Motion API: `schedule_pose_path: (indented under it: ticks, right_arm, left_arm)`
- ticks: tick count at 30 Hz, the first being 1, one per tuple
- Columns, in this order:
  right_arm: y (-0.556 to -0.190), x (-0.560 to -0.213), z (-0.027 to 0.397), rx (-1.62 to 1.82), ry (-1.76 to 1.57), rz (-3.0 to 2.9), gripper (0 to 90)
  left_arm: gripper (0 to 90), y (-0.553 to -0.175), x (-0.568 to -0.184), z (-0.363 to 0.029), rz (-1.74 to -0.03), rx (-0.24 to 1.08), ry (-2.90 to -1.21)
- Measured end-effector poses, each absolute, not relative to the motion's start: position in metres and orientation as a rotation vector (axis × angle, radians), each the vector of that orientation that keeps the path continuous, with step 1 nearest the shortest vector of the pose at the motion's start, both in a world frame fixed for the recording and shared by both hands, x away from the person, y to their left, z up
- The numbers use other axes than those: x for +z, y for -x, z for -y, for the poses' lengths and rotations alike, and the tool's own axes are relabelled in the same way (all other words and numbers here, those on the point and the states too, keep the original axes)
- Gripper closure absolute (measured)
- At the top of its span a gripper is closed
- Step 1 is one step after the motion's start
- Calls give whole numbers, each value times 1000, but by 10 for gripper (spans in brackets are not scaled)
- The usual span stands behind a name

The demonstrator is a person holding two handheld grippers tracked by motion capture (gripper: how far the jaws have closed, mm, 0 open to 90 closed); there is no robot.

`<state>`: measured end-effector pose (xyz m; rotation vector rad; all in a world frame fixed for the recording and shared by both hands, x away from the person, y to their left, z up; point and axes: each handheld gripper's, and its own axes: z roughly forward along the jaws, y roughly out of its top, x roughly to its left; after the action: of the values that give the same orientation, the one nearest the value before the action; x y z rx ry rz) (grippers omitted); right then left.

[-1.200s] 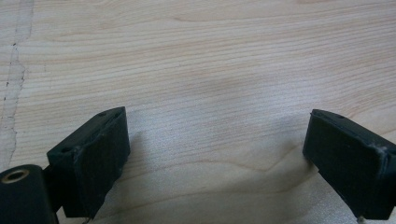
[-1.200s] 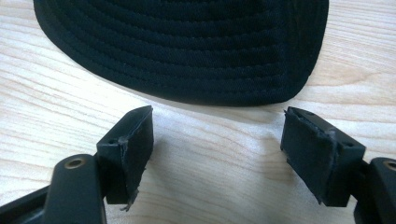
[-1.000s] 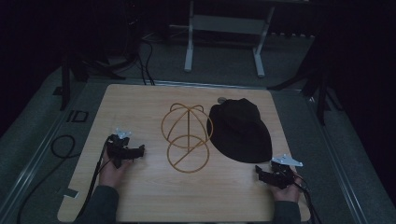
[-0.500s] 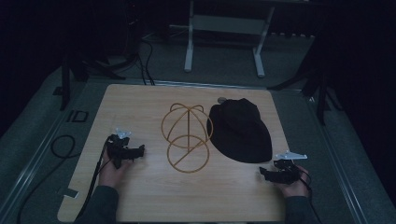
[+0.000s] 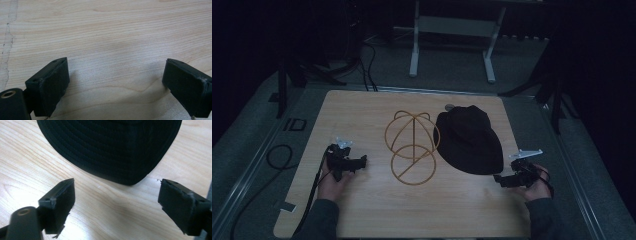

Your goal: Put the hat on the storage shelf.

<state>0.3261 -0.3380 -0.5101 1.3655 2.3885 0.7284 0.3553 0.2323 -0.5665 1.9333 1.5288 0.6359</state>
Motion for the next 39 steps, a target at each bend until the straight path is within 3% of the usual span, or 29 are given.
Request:
schedule_pose_path:
  ticks: [5, 19, 30, 39]
  right_arm:
    - [-335, -497, 333, 725, -1337, -2415, 282]
    - [-367, -463, 324, 667, -1305, -2464, 443]
    - [-391, -449, 302, 576, -1260, -2540, 452]
    - [-408, -439, 289, 498, -1237, -2576, 399]
  left_arm:
    - [75, -355, -567, -232, -1529, 636, -1934]
    - [75, -355, -567, -232, -1528, 636, -1932]
    - [75, -355, -567, -232, -1528, 636, -1934]
    - [75, -355, -567, -232, -1528, 636, -1934]
